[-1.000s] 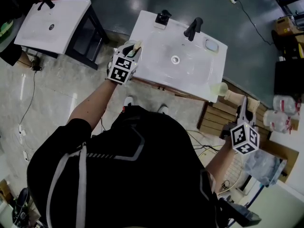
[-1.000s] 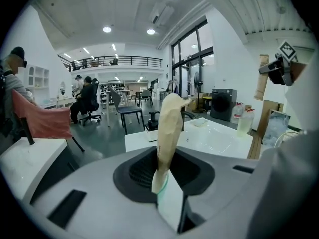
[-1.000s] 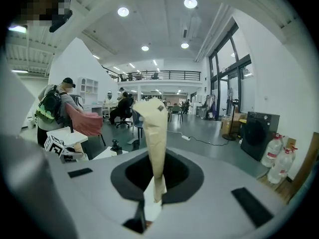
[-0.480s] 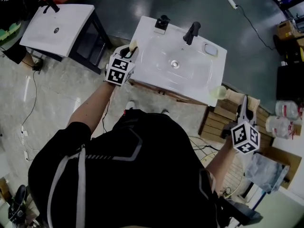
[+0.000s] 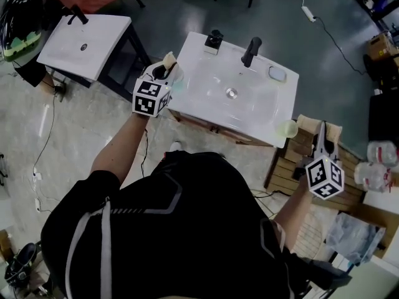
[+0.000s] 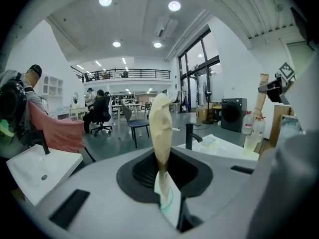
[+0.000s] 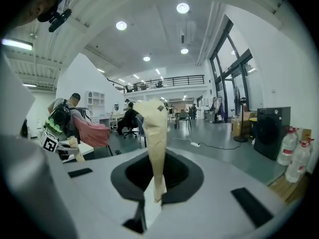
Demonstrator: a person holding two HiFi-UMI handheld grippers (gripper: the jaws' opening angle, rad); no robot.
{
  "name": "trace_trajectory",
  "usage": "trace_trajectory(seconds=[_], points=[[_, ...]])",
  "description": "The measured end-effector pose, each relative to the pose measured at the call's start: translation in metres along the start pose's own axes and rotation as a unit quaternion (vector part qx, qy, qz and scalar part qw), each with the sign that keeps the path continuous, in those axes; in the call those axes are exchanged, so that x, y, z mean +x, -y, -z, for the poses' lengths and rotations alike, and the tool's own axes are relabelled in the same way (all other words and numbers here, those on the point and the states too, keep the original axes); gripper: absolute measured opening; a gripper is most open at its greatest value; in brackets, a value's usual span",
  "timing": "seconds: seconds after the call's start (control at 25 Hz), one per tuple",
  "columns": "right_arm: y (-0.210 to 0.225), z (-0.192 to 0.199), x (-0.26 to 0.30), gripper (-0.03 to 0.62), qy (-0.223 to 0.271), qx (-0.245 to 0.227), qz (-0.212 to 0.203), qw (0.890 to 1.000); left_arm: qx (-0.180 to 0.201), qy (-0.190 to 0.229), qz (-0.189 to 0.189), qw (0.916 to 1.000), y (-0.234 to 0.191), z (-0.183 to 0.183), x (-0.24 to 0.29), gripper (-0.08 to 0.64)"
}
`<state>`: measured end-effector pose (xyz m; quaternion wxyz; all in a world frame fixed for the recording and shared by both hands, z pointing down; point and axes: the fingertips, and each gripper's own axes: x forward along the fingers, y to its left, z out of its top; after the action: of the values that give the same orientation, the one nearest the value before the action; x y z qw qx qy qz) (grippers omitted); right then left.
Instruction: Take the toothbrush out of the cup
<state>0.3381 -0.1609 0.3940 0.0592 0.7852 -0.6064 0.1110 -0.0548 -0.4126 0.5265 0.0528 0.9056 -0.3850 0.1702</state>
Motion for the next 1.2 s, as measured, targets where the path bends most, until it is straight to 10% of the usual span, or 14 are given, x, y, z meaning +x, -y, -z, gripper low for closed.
trace_trajectory(seconds=[0.6, 1.2], points=[[0.001, -0.017, 0.027, 0.02, 0.016, -0.003, -0.043, 0.999, -0.018, 0.079, -0.054, 0.9953, -0.005, -0.077, -0.046, 0.031], [-0.016, -0.04, 0.025, 0.018, 0.03, -0.013, -0.072, 0.997, -0.026, 0.132, -0.019, 0.9907, 0.037, -0.157, -0.075, 0.029]])
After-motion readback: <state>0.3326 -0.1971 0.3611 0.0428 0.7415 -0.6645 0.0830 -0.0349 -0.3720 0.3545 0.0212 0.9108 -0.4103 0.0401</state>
